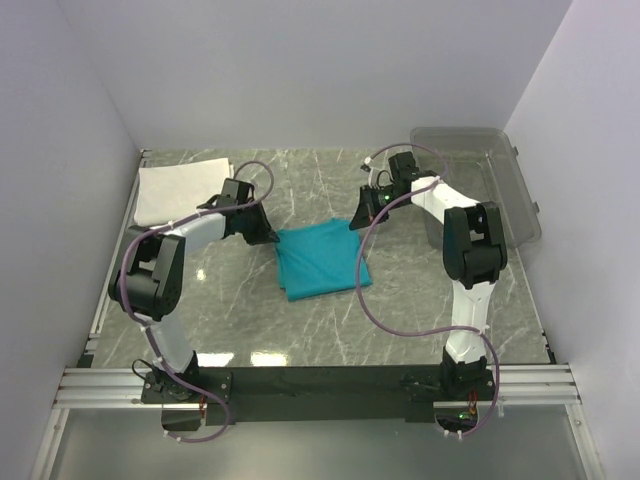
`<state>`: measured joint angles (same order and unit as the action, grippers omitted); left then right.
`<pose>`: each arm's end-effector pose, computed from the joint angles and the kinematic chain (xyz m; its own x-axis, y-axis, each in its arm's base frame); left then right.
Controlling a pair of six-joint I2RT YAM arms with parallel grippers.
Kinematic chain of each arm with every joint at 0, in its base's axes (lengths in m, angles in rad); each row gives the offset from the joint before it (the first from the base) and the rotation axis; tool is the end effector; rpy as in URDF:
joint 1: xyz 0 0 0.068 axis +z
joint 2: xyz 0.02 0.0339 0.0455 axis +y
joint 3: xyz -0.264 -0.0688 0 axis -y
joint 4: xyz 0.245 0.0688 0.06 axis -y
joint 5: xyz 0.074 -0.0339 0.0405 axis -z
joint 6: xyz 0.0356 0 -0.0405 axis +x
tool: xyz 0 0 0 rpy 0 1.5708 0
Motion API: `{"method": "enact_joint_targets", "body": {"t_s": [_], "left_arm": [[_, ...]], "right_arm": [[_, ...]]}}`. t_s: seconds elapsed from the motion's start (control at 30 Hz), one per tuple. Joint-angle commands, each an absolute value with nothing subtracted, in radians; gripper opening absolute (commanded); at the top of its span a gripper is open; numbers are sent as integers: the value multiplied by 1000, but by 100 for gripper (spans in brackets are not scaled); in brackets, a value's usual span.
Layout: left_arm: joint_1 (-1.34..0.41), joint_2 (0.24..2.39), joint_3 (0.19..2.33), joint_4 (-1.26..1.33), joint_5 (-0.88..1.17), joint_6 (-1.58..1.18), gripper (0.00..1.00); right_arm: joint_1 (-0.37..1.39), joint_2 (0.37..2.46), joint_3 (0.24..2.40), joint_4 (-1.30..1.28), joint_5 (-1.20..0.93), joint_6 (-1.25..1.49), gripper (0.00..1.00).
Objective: Fold and stack the t-shirts
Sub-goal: Fold the tshirt
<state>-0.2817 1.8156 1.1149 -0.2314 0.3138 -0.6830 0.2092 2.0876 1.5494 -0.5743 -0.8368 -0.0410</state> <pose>0.3564 -0.1146 0.1709 -0.8767 -0.3712 -0.3060 -0.1445 0.8099 -0.5685 0.4199 0.1162 0.1812 -0.8576 -0.2102 -0.4693 -0.4960 0.5789 0.6472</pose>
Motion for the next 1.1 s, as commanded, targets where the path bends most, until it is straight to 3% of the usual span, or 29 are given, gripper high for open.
{"method": "enact_joint_targets", "body": {"t_s": [0.0,0.3,0.43,0.57,0.77,0.9,1.07], "left_arm": [[-268,1747,1101,-169,271,-703,1],[-265,1769,1072,-101,282,-736,1],[-262,1766,1063,-63,246,-770,1],[-262,1764,1081,-60,155,-788,17],[-262,1766,1134,-92,32,-785,32],[-262,1715,1111,-35,75,-749,30],[-281,1641,1063,55,279,-689,16]], "right_arm": [[198,2062,1548,-500,-844,-2,0],[196,2112,1535,-403,-743,103,1],[201,2134,1557,-390,-675,118,9],[206,2123,1575,-379,-574,123,18],[210,2079,1591,-388,-419,84,37],[210,2026,1554,-376,-382,13,51],[213,1950,1508,-425,-615,-171,51]]}}
